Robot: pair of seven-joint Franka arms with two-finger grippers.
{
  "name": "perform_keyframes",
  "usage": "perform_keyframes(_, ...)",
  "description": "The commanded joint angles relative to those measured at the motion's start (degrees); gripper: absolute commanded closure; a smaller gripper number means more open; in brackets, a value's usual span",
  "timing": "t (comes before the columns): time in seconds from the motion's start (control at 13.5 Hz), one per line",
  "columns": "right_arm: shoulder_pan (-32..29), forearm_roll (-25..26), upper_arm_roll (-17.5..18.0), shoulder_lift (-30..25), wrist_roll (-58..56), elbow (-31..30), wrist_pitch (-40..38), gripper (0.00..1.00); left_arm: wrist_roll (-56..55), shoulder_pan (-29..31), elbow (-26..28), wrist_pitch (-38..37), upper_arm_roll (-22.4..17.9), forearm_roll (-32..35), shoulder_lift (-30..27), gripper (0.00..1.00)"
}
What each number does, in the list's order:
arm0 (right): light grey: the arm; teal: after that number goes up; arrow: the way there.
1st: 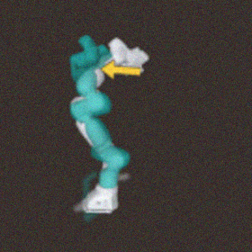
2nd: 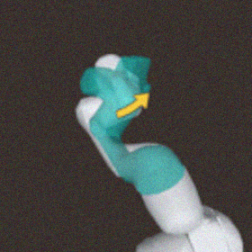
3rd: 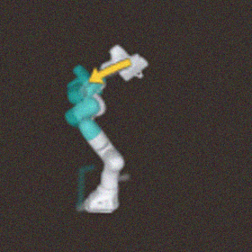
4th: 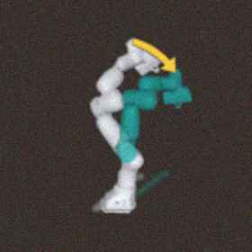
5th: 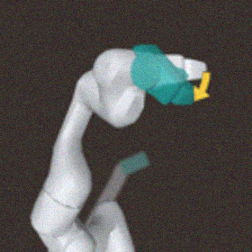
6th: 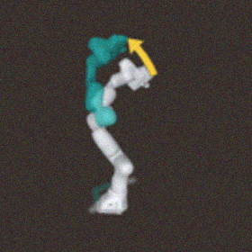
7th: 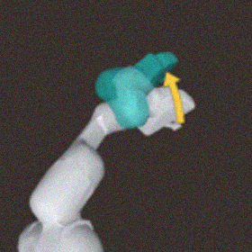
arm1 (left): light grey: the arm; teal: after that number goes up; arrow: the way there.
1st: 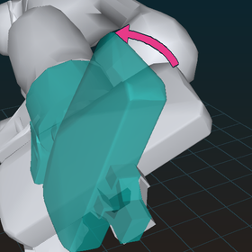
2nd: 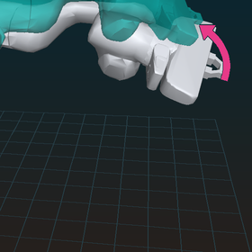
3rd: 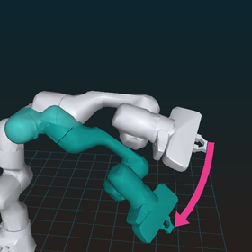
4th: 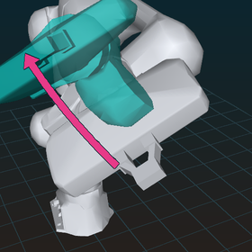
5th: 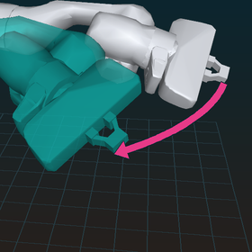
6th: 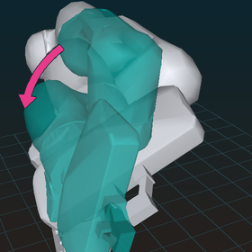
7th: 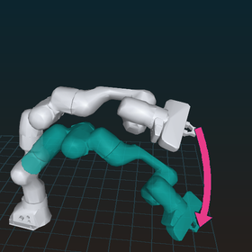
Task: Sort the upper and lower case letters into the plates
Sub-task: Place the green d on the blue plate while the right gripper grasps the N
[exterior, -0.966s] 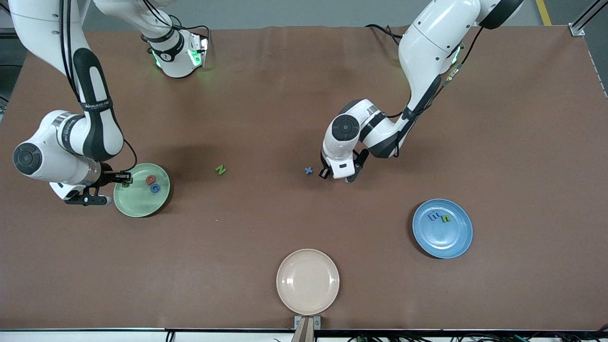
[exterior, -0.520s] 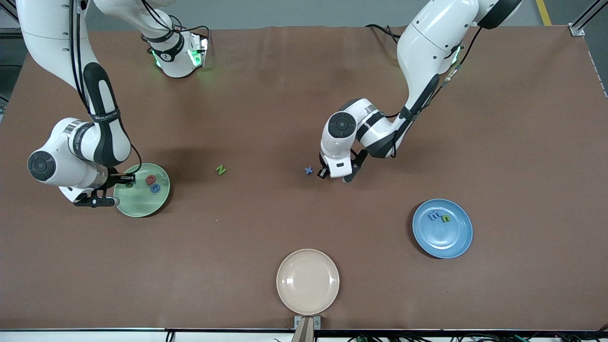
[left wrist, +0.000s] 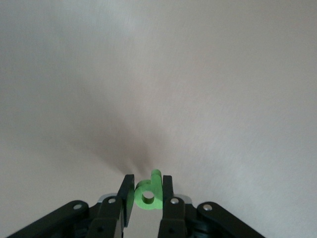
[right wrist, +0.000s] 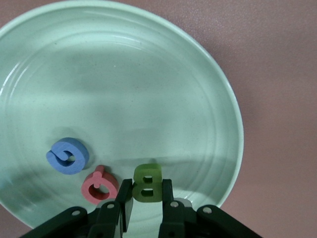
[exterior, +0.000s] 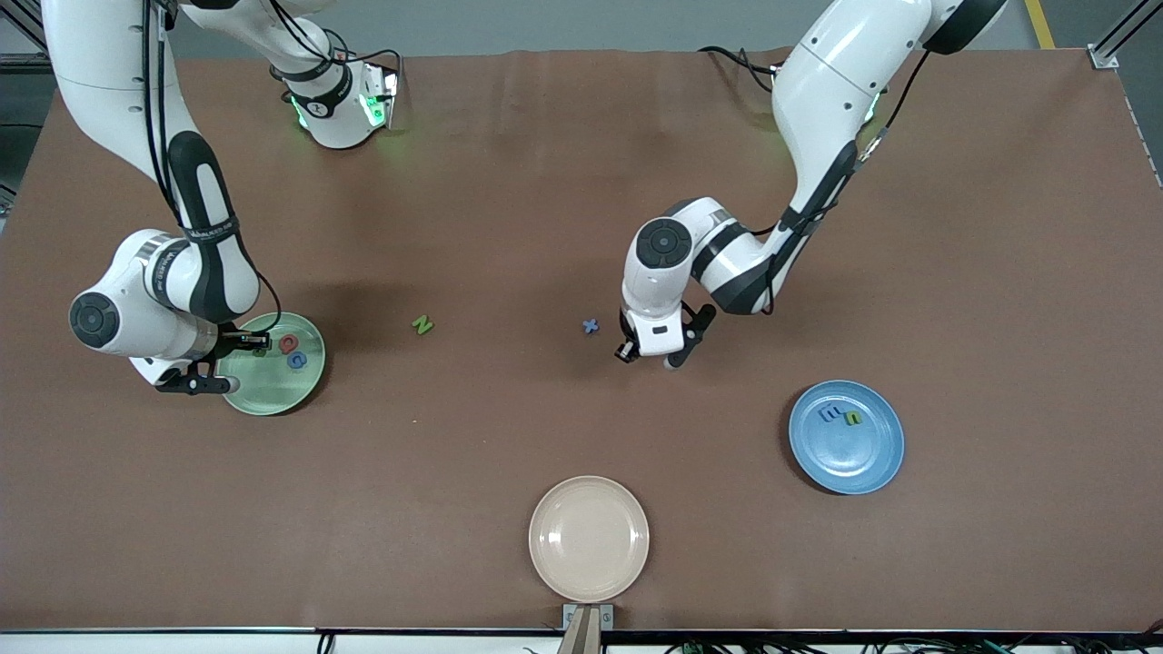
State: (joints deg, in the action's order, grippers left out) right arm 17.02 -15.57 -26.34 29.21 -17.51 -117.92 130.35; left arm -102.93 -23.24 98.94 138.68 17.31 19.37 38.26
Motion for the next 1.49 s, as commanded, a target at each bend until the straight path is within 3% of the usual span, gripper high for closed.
perform_keyframes(0.0,0.11,-1.22,0.5,-0.38,-1.21,-0.56,0.26,0.25,7.54,3.45,-0.24,-4.64,0.09,1.28,-3.62,1.0)
perform_keyframes(0.07,0.81,-1.22,0.5,-1.08,-0.6,-0.47,-0.88,0.1,11.22,5.29,-0.24,-5.34,0.18,1.28,-4.33,1.0)
perform_keyframes(0.22,3.7,-1.83,0.5,-4.67,2.98,-0.38,-4.83,0.08,19.31,8.99,-0.24,-6.49,0.27,1.2,-5.04,1.0)
perform_keyframes(0.59,16.62,-1.83,0.5,-6.19,41.08,-0.47,-5.46,0.02,33.3,15.85,-0.32,-6.84,0.27,1.2,-6.27,1.0)
perform_keyframes(0.82,22.51,-4.71,0.5,-5.75,55.79,-0.64,-3.36,0.01,40.59,19.53,-0.77,-6.93,0.27,1.2,-6.27,1.0)
perform_keyframes(1.41,29.82,-15.1,0.5,-4.43,59.26,-8.55,9.21,0.0,51.33,25.61,-2.35,-6.23,0.09,1.2,-2.4,1.0)
